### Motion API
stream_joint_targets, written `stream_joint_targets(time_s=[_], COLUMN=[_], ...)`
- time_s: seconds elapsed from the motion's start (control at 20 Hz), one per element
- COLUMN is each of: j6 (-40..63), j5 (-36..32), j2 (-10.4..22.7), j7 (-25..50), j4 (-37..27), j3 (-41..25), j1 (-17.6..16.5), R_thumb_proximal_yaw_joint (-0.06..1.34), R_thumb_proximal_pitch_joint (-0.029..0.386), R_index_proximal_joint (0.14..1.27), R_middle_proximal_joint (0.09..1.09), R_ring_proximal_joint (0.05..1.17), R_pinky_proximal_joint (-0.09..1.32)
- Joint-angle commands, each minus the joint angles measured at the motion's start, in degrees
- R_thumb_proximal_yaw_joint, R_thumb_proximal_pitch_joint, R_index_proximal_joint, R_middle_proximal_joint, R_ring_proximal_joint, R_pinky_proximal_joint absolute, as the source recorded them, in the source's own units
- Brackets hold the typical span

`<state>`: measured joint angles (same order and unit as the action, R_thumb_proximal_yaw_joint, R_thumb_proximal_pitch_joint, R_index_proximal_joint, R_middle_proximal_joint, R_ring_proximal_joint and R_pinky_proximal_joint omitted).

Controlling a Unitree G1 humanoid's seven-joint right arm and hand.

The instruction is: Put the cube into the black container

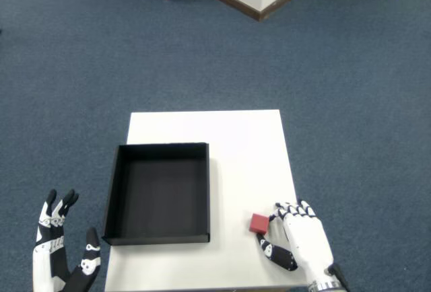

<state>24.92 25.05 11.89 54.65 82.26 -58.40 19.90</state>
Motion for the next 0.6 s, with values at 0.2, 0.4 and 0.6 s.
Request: stream_joint_targets(time_s=[0.2, 0.4, 0.6], j6=[1.1, 1.3, 1.4], j5=[1.0, 1.5, 1.7], j2=[0.9, 0.9, 0.7], j7=[1.2, 1.5, 0.9], j4=[0.1, 0.2, 0.4], j3=[-0.4, -0.5, -0.6], j1=[0.9, 1.1, 1.4], R_thumb_proximal_yaw_joint=[0.72, 0.72, 0.71], R_thumb_proximal_pitch_joint=[0.059, 0.049, 0.034], R_index_proximal_joint=[0.65, 0.62, 0.6], R_middle_proximal_joint=[0.32, 0.32, 0.3], R_ring_proximal_joint=[0.31, 0.31, 0.3], R_pinky_proximal_joint=[0.15, 0.15, 0.14])
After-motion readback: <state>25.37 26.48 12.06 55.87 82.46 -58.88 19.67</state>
